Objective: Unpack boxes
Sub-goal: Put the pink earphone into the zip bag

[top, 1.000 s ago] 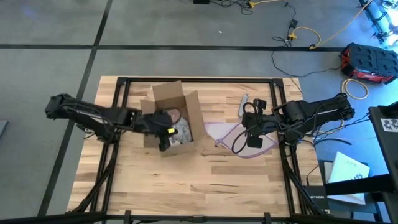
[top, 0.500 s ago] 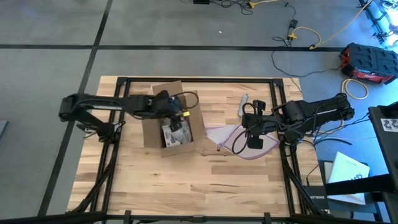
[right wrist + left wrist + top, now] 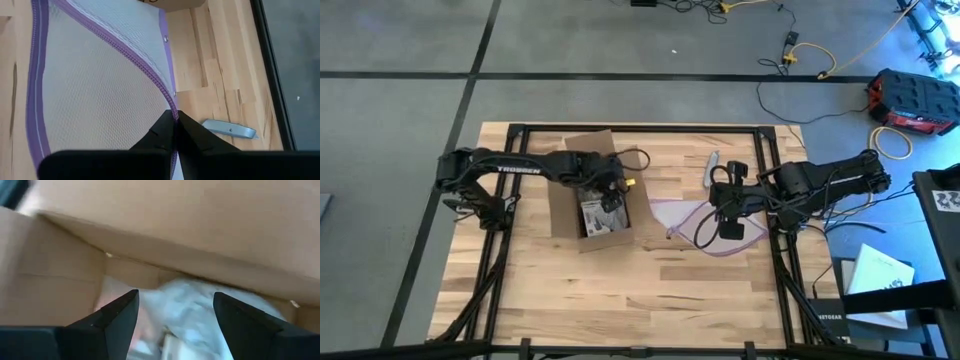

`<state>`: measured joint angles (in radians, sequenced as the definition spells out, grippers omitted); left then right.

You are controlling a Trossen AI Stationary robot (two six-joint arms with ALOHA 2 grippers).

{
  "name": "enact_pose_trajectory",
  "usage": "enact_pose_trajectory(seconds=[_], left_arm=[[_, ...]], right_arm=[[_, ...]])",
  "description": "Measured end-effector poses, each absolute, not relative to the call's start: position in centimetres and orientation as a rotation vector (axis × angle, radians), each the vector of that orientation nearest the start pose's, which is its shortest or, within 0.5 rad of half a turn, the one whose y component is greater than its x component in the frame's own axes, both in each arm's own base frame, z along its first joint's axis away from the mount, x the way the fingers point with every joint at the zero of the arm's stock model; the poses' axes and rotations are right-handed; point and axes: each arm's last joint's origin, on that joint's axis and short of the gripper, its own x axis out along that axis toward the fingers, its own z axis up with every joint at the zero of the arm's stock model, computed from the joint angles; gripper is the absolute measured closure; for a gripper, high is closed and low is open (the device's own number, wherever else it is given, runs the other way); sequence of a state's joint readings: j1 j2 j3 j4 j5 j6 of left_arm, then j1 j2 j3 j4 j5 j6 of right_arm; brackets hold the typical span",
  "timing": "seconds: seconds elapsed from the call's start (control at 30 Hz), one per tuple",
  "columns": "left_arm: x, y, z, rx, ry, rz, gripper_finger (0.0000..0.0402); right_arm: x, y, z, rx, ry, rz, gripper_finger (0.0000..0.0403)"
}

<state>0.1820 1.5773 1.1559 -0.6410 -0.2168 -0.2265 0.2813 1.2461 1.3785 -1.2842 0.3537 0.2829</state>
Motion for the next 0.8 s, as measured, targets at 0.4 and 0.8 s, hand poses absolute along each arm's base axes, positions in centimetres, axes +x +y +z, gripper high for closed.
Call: enact_pose_trajectory(seconds=[0.4, 0.8], left_arm=[[28.6, 7.3, 20.4, -0.227, 0.979, 0.433, 0.0151], [29.4, 8.8, 16.6, -0.308, 1.053, 0.446, 0.0151]], right_arm=[[20.4, 4.9, 35.9, -0.128, 1.078, -0.192, 0.0403], [20.4, 4.9, 35.9, -0.127, 1.078, -0.194, 0.0403]])
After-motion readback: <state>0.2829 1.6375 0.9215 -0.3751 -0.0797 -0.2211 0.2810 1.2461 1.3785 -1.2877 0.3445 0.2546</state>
